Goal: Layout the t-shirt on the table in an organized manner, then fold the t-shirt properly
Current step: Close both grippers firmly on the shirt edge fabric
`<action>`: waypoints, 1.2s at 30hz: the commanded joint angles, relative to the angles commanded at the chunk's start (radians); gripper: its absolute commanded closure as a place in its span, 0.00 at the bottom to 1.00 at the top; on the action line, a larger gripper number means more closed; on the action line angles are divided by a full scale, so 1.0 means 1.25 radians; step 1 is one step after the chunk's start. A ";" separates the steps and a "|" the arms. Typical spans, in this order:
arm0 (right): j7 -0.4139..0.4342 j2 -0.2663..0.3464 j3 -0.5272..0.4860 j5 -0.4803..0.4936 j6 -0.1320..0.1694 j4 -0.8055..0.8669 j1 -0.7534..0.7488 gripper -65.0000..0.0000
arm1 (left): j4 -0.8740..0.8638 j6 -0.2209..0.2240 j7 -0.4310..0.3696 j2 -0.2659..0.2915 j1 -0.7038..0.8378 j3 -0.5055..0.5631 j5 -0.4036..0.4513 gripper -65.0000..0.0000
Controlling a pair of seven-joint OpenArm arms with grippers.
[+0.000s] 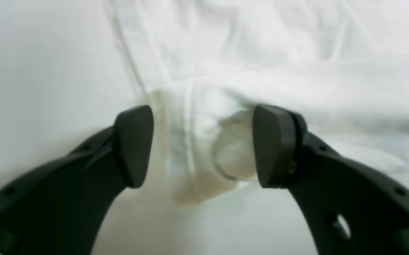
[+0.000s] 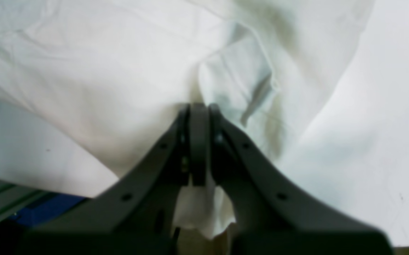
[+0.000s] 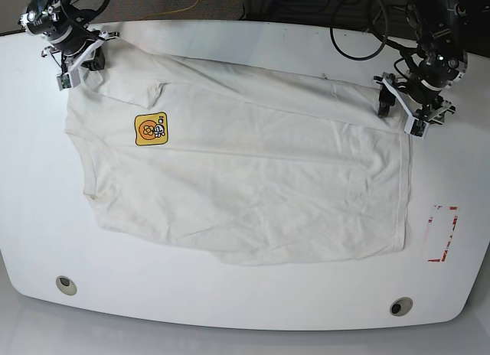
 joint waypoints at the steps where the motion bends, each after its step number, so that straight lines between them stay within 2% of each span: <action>1: 0.000 0.000 0.000 0.000 0.000 0.000 0.000 1.00 | 0.000 0.000 0.000 0.000 0.000 0.000 0.000 0.36; 11: 0.000 0.000 0.000 0.000 0.000 0.000 0.000 1.00 | -0.005 0.000 0.000 0.000 0.000 -0.001 0.000 0.36; 19: 0.000 0.000 0.000 0.000 0.000 0.000 0.000 1.00 | -0.074 0.000 -0.002 -0.001 -0.004 -0.001 -0.001 0.36; 32: 0.000 0.000 0.000 0.000 0.000 0.000 0.000 1.00 | -0.070 0.000 -0.002 -0.001 -0.005 0.000 -0.001 0.36; 36: 0.000 0.000 0.000 0.000 0.000 0.000 0.000 1.00 | -0.070 0.000 -0.002 -0.001 -0.005 0.000 -0.001 0.44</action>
